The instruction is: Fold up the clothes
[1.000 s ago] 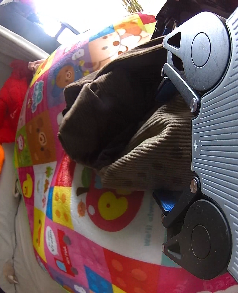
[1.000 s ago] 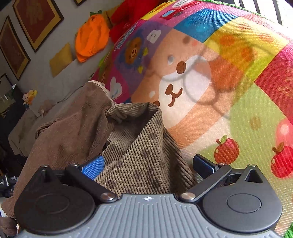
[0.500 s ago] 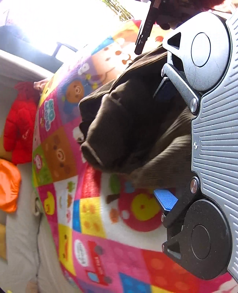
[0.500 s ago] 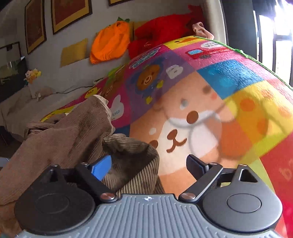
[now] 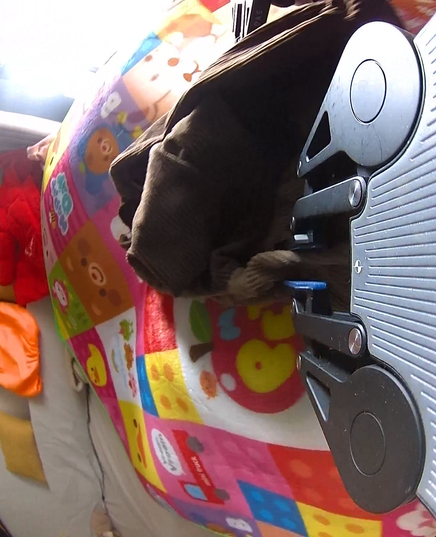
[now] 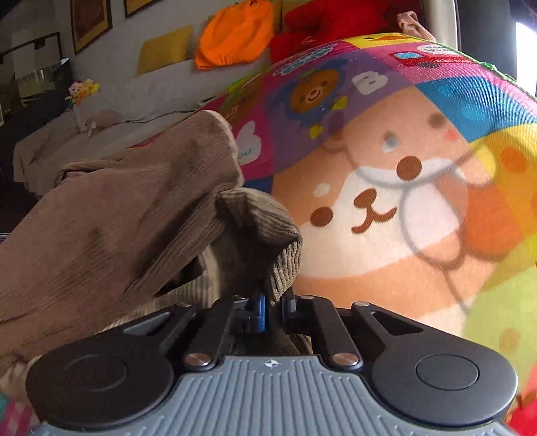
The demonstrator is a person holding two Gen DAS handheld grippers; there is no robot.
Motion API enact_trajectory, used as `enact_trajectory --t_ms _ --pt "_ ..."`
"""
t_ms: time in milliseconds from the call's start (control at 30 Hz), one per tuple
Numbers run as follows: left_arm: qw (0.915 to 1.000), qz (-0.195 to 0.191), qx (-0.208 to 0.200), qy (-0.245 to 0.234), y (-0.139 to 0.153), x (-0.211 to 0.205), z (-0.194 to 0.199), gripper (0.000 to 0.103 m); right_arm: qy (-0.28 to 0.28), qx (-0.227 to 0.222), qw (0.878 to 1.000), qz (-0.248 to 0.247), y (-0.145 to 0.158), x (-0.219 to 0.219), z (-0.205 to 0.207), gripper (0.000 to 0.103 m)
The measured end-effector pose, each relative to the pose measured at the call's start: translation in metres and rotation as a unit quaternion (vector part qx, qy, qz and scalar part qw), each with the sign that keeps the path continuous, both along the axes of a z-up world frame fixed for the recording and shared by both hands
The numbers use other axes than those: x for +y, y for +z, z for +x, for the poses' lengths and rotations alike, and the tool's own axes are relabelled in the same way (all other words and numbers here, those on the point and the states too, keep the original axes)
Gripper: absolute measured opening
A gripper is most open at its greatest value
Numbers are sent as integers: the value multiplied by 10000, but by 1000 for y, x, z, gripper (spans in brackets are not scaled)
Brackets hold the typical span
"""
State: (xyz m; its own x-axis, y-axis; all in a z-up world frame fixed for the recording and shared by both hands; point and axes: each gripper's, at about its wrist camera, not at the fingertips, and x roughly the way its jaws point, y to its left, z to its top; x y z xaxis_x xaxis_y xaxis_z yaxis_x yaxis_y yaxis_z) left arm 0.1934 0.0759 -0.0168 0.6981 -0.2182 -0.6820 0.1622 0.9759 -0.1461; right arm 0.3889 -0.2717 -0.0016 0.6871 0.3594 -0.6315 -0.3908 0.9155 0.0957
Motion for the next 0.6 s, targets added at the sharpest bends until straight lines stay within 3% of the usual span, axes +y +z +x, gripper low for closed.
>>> enact_trajectory --t_ms 200,400,500,567,600 --pt "9981 -307 227 -490 -1 -15 -71 11 139 153 9995 219 1 -25 -77 7" --pt "9892 -798 450 -1141 1 -31 -140 12 -45 215 9996 160 4 -64 -148 7" --pt "9881 -801 285 -1285 12 -34 -155 25 -275 -272 9982 -449 15 -70 -174 9" --pt "9892 -753 60 -1256 24 -32 -159 30 -53 -521 9983 -269 35 -68 -194 13" --pt "9901 -734 -58 -1193 32 -30 -158 35 125 -606 9981 -61 46 -67 -204 27"
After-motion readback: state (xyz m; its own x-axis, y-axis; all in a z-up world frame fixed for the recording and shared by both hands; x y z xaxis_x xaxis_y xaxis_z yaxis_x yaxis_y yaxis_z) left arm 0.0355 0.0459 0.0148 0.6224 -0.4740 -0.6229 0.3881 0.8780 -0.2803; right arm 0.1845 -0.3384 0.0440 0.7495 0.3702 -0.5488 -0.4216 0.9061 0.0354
